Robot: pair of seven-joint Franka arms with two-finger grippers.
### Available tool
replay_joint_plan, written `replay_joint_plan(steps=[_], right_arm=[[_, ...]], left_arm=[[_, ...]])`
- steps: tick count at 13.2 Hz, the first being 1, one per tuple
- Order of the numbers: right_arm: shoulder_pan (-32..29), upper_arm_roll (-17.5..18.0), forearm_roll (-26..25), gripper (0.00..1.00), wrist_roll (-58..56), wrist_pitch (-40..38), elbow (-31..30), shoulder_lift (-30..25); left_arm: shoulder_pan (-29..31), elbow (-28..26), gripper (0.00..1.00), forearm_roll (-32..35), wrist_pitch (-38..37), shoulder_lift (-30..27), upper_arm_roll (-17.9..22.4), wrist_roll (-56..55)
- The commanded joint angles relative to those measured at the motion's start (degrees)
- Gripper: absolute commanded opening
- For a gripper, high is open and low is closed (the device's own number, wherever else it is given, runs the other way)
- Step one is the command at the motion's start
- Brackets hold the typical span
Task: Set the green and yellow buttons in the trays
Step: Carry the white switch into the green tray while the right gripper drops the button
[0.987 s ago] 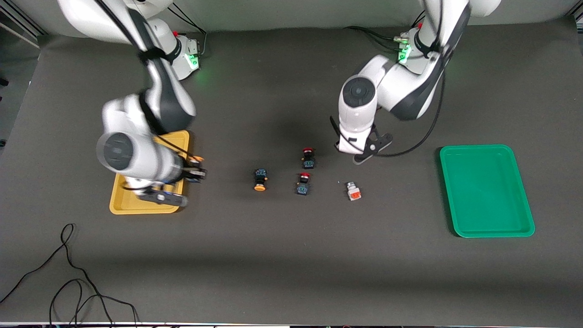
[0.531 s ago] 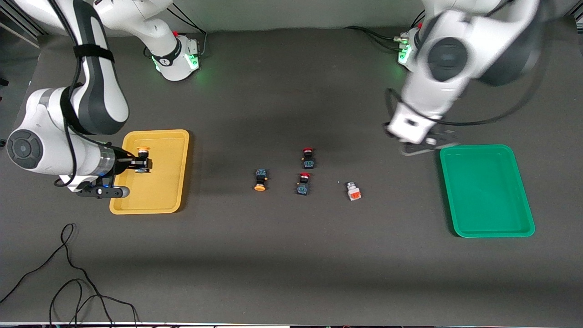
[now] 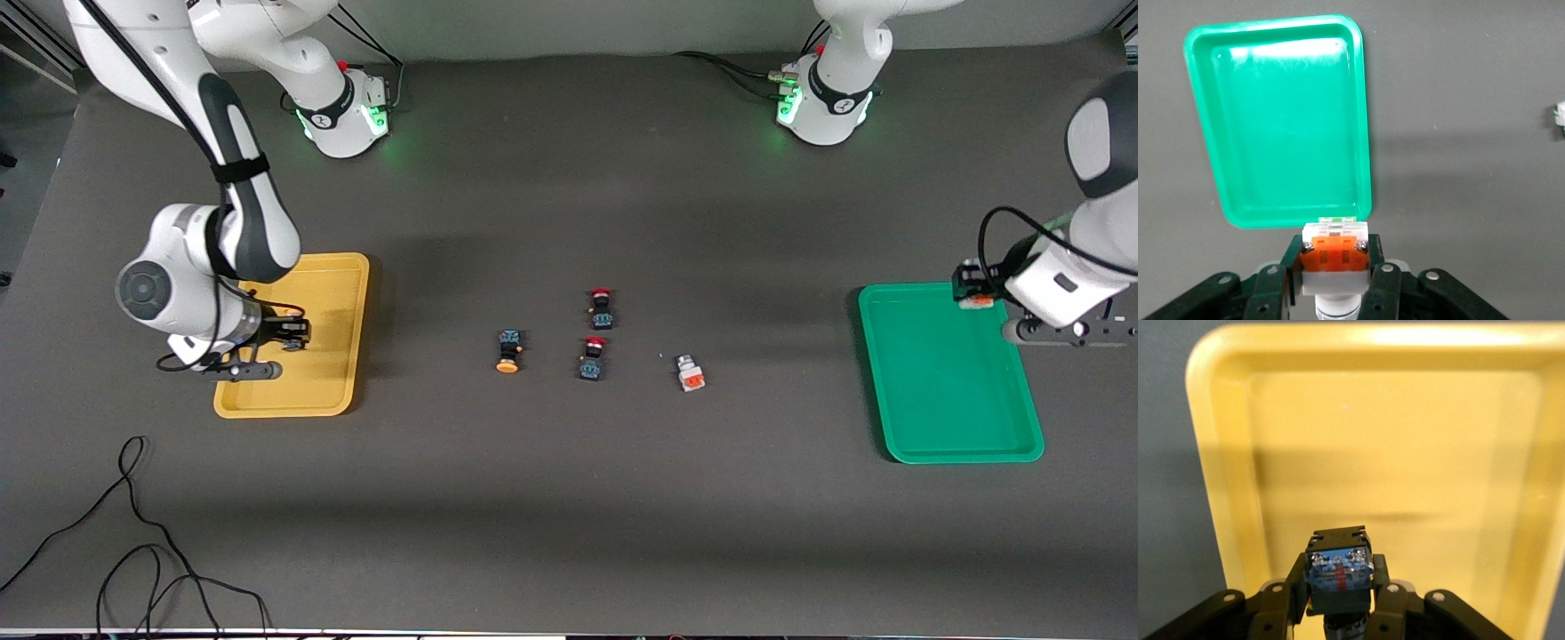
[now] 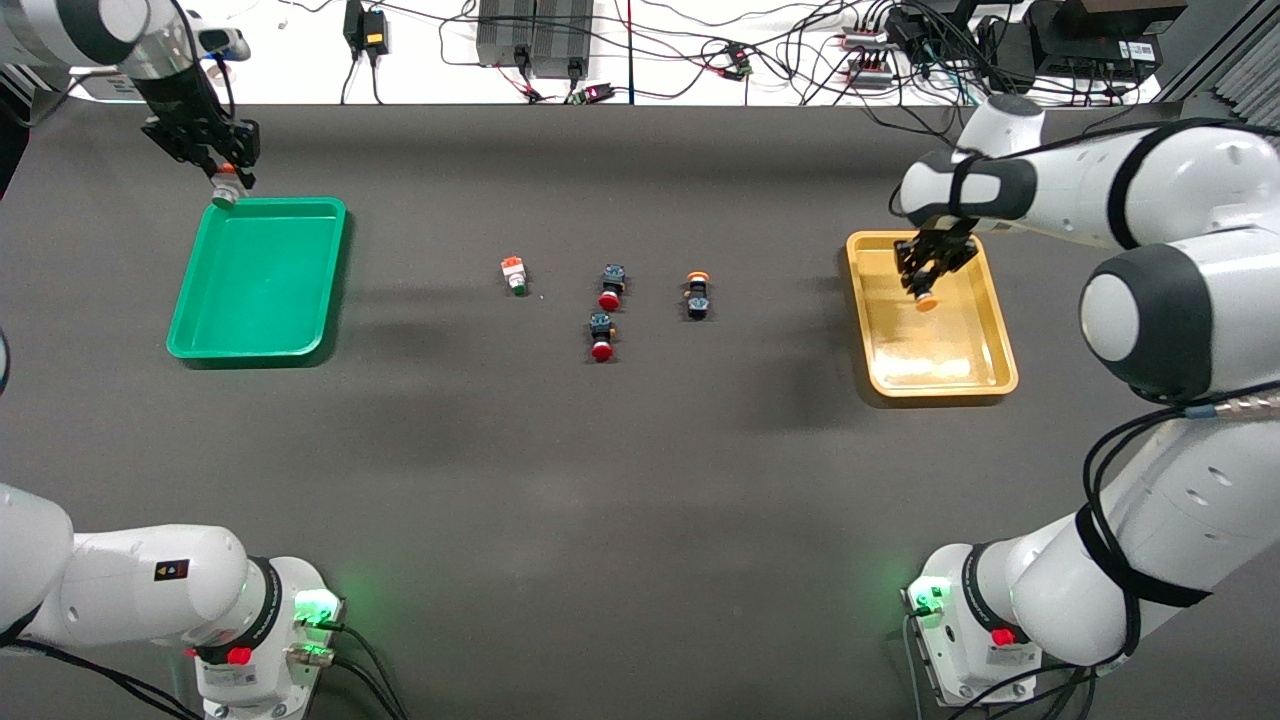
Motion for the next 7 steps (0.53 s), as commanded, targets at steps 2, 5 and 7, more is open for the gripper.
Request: replay_joint_plan(steps=[2, 5, 7], right_arm=[[0.9, 0.0, 5.9, 0.0, -6.3, 3.2, 0.2, 3.2], [1.0, 0.0, 6.8, 1.0, -6.3, 1.4, 0.4, 2.2], [1.0, -0.1, 7.2, 1.0, -5.9, -2.4, 1.3, -0.8]], left_arm=[[3.6, -0.8, 0.0, 0.1, 11.9, 9.4, -0.8, 1.6], [4.5, -1.9, 0.0, 0.1, 23.0, 17.0, -0.7, 0.6], [4.6, -5.3, 0.0, 0.1, 30.4, 19.9, -0.8, -1.0]])
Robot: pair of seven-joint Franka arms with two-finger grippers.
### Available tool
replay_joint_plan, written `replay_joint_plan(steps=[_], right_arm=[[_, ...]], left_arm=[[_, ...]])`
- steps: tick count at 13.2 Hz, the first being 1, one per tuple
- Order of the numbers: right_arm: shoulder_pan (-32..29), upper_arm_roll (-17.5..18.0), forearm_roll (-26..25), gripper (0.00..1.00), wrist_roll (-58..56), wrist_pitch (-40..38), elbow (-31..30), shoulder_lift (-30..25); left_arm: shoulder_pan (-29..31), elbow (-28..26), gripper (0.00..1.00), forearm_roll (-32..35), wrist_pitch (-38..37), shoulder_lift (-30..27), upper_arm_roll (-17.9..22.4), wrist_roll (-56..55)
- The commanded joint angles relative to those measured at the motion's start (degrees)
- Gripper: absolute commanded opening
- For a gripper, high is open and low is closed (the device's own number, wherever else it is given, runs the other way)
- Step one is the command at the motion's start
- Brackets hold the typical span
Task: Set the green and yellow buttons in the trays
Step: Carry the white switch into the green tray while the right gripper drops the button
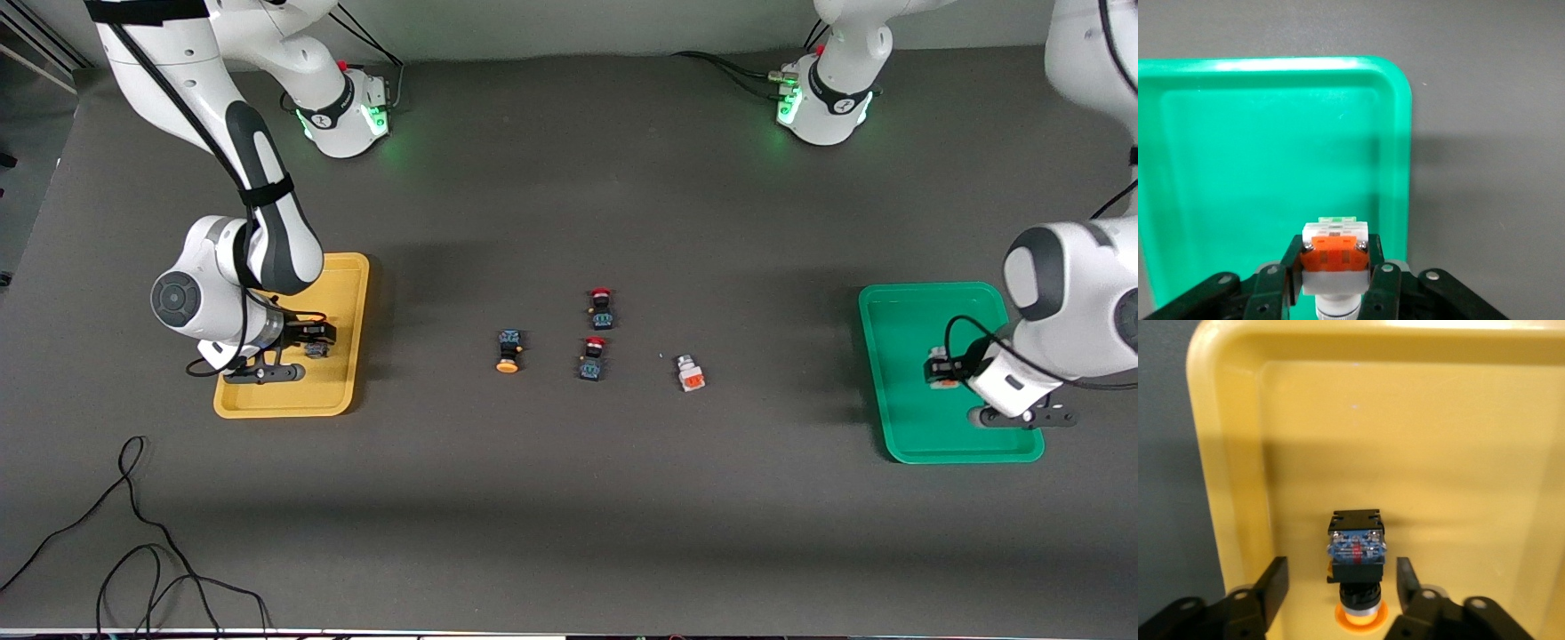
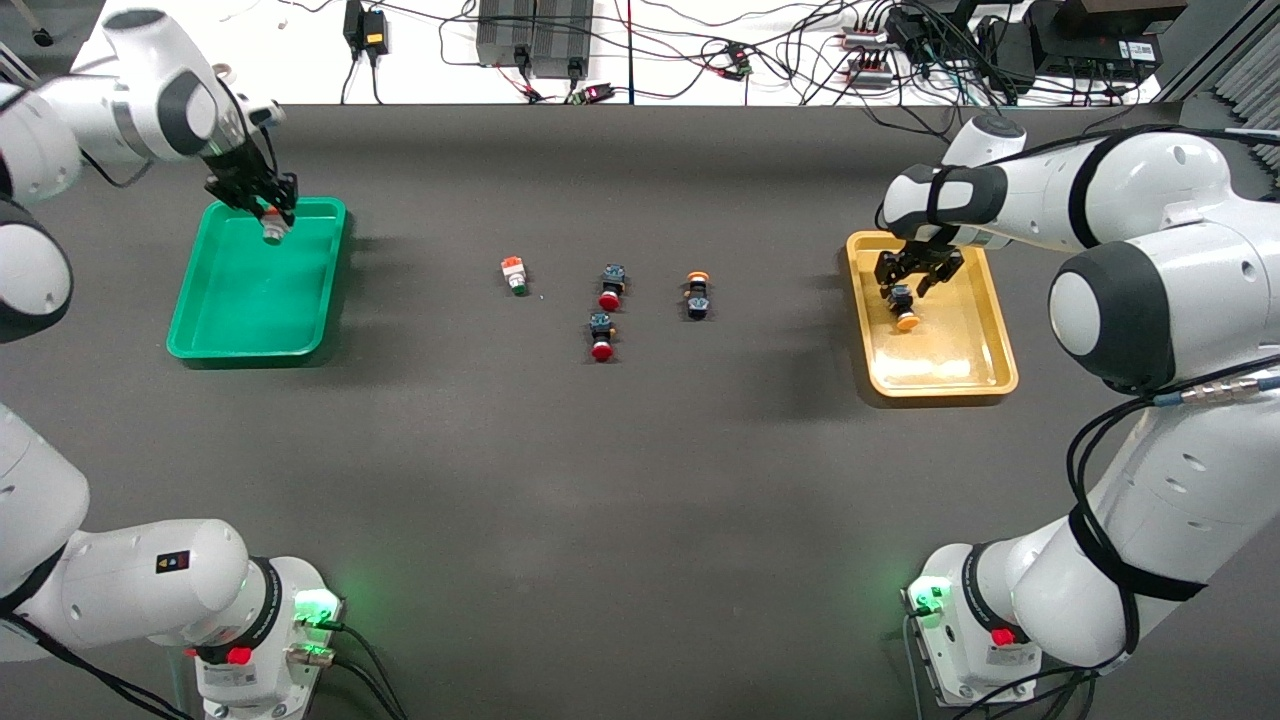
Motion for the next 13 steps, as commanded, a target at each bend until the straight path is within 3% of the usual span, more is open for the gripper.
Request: replay_joint_plan(steps=[1, 3, 5, 7, 8, 11, 13], right_arm=[[0.3, -0.6, 1.9, 1.0, -1.0, -5.8, 1.3, -6.2], [0.4, -0.6, 1.9, 1.0, 3.6, -14.0, 6.2, -9.0], [0.7, 0.1, 1.8, 1.0, 9.5, -23.0, 13.5, -8.5], [4.5, 0.5, 1.8, 1.0, 16.2, -24.7, 16.9, -8.2], [6.8, 0.6, 1.9, 1.0, 20.6, -24.6, 18.1, -7.5], [15.2, 0.6, 3.8, 1.0, 34.3, -24.4, 25.6, -0.6], [18.6, 0.5, 10.8, 1.0, 35.8, -23.0, 27.8, 4.6]], left_arm=[[0.0, -3.6, 0.0, 0.0, 6.8, 2.3, -0.7, -2.7], [0.1, -3.6, 0.0, 0.0, 7.1, 3.5, -0.6, -3.0], [0.0, -3.4, 0.12, 0.1, 7.9, 4.7, -0.6, -3.1], [0.3, -3.1, 0.63, 0.0, 8.6, 5.6, -0.5, -3.2], [0.4, -3.1, 1.0, 0.0, 9.3, 5.9, -0.5, -3.1], [1.1, -2.4, 0.99, 0.0, 6.7, 3.3, -0.6, -2.8], [1.9, 1.3, 0.99, 0.0, -2.6, -0.9, -0.6, -2.4]])
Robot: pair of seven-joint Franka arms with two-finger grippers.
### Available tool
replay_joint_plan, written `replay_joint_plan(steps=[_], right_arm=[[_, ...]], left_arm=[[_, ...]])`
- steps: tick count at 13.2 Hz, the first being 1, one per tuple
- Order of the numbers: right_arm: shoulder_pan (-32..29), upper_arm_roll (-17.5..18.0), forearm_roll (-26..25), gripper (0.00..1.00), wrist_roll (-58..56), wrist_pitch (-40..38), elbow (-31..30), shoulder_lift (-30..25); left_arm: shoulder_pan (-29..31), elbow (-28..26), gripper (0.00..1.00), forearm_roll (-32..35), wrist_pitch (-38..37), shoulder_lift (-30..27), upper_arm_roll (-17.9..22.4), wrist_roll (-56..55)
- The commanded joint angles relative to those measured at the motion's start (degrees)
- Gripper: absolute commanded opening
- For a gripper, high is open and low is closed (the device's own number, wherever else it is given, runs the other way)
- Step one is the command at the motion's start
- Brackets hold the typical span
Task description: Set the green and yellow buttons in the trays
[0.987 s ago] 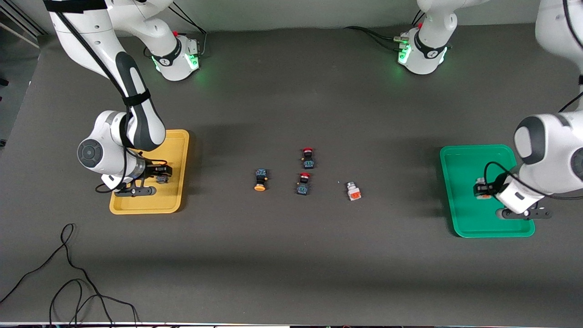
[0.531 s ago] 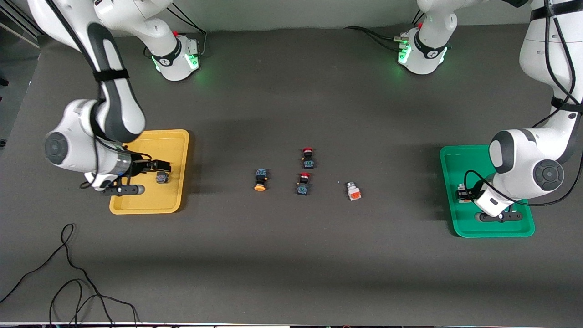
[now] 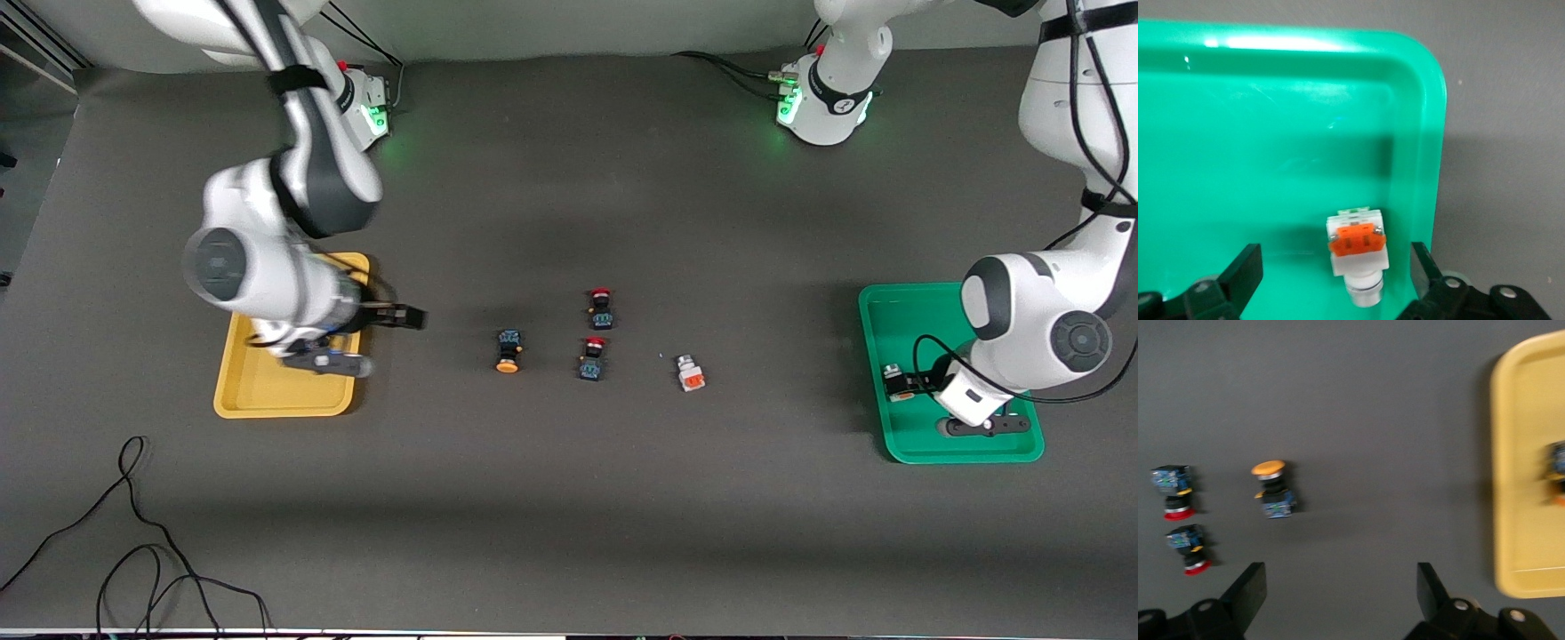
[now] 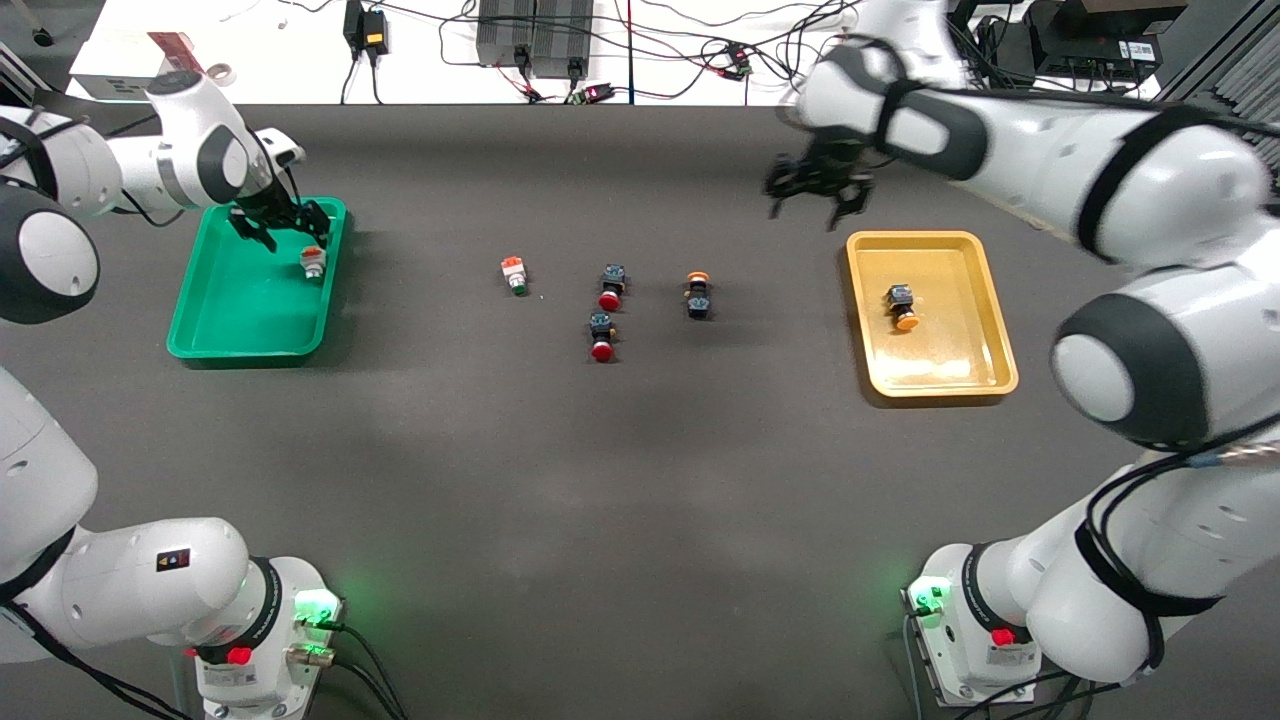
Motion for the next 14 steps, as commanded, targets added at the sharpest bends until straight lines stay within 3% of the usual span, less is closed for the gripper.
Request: replay_joint_plan(steps=[1, 3, 5, 7, 10, 14], right_arm=[[3.3, -0.9, 8.7, 1.0, 2.0, 2.7, 5.1, 9.0], [5.9, -0.9, 9.4, 1.0, 3.4, 7.8, 5.0, 12.8], [7.8, -0.8, 9.6, 1.0, 4.7, 12.3, 5.0, 15.9], [9.6, -0.8, 9.7, 1.0, 5.5, 15.5, 5.0, 18.6], [10.1, 0.0, 9.7, 1.0, 5.6, 19.9, 4.8, 22.1], [10.1, 1.2, 9.9, 1.0, 6.5, 23.3, 4.5, 24.5]], left_arm=[[0.8, 5.7, 0.99, 0.0, -14.2, -7.0, -0.4, -0.2], [0.5, 13.7, 0.99, -0.8, -24.7, -8.3, -0.6, -0.8], [-0.6, 17.1, 0.99, -0.8, -27.7, -8.7, -1.2, -0.7], [-3.8, 16.7, 0.99, -0.8, -27.8, -10.7, -2.4, -2.1], [-13.8, 16.8, 0.99, -0.6, -31.1, -11.9, -2.7, -16.1], [-24.5, 16.8, 0.99, -0.8, -29.3, -11.2, -3.6, -33.8]])
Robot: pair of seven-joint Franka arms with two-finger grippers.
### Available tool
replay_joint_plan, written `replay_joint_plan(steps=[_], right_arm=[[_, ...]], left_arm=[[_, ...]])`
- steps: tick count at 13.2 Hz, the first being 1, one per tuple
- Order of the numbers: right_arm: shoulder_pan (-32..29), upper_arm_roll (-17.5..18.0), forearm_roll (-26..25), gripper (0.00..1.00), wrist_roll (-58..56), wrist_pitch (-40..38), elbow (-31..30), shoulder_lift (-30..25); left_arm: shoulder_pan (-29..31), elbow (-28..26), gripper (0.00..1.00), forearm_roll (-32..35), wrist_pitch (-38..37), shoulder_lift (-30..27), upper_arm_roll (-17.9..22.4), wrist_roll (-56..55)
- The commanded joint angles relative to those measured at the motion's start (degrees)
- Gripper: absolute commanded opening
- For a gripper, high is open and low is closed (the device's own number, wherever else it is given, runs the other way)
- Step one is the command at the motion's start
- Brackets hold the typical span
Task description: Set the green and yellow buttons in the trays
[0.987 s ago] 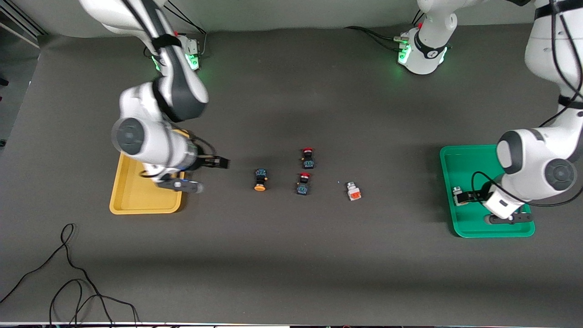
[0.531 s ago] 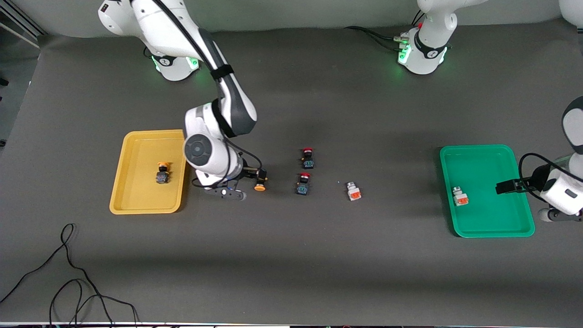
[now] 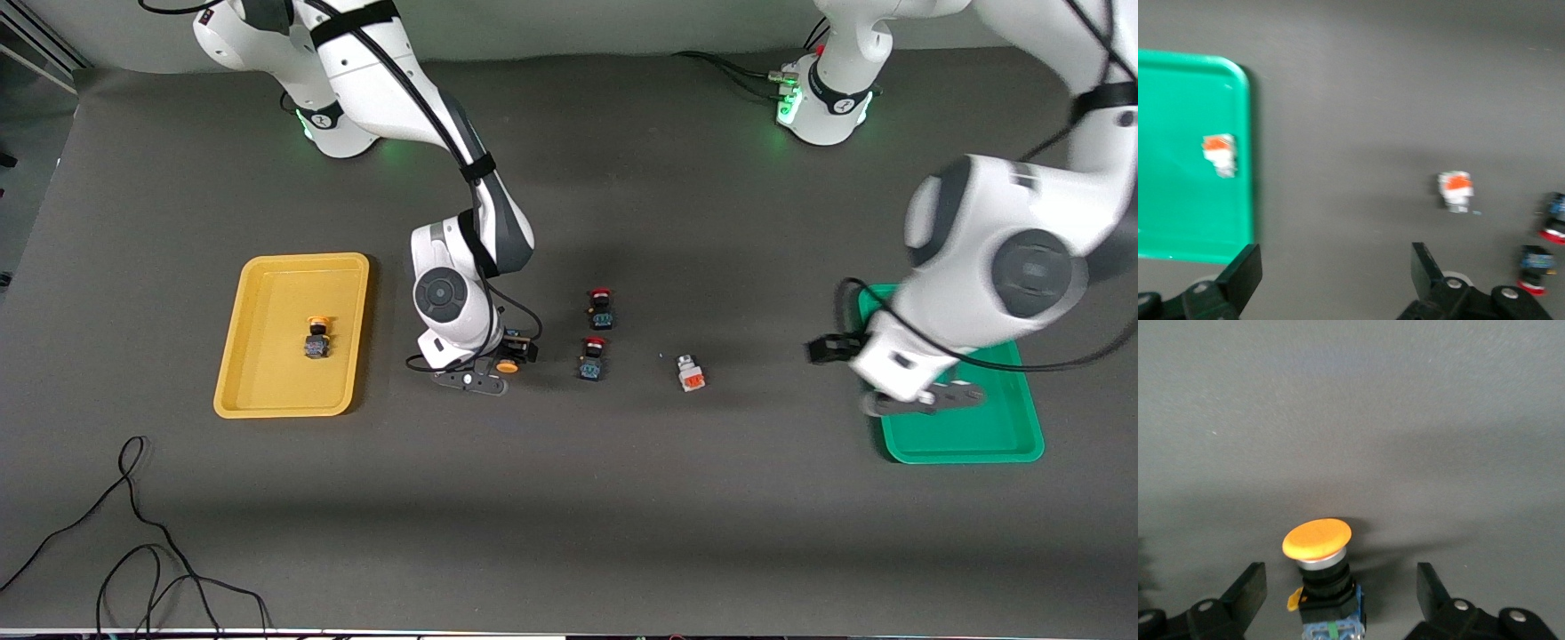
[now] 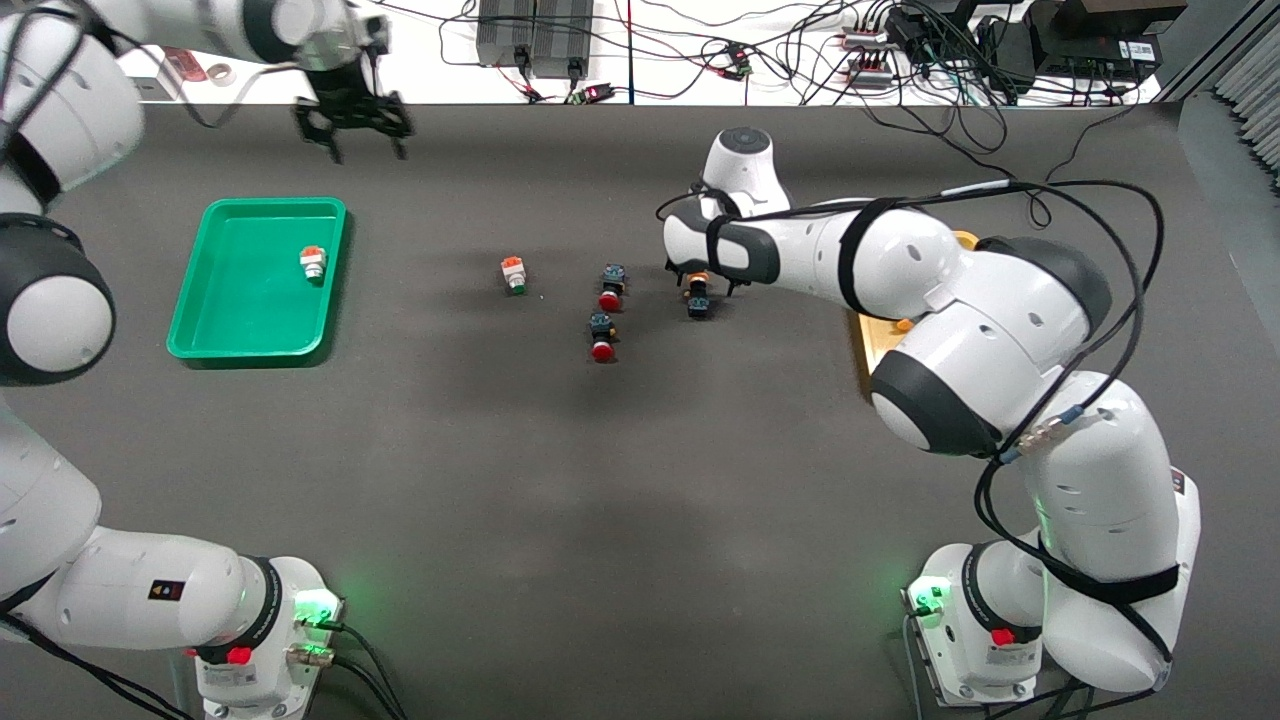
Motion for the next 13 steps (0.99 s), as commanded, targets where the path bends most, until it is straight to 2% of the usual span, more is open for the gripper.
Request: replay_joint_plan(steps=[1, 2, 3, 5, 8, 12, 13], right_arm=[[0.6, -0.1, 1.3, 0.83, 1.7, 1.1, 1.0, 1.4], [0.5, 0.0, 1.3, 0.36, 1.7, 1.1, 1.0, 1.5], [0.5, -0.1, 1.5, 0.0, 1.8, 1.0, 1.1, 1.4], [0.5, -0.2, 1.7, 0.0, 1.7, 0.8, 1.1, 0.6], [-0.3, -1.0, 1.5, 0.0, 1.3, -2.2, 1.2, -3.3], [0.1, -8.2, 0.3, 0.0, 0.3, -16.5, 1.7, -12.9], [0.0, -10.4, -2.4, 0.0, -0.1, -20.1, 2.0, -15.4]], left_arm=[[-6.0, 0.1, 0.99, 0.0, 1.6, 0.6, 0.4, -11.6], [-7.6, 0.1, 0.99, 0.0, 2.5, 1.6, 0.3, -14.9], [-8.8, 0.1, 0.99, -0.1, 3.8, 2.0, 0.3, -17.7], [-11.0, -0.1, 0.99, 0.0, 6.1, 4.1, 0.3, -21.8], [-10.7, -3.5, 0.99, 0.0, 11.6, 7.0, 0.4, -22.0], [-10.7, -5.4, 0.99, 0.0, 19.1, 14.0, 0.4, -22.3], [-10.8, -5.5, 0.99, 0.0, 21.4, 15.6, 0.4, -22.5]])
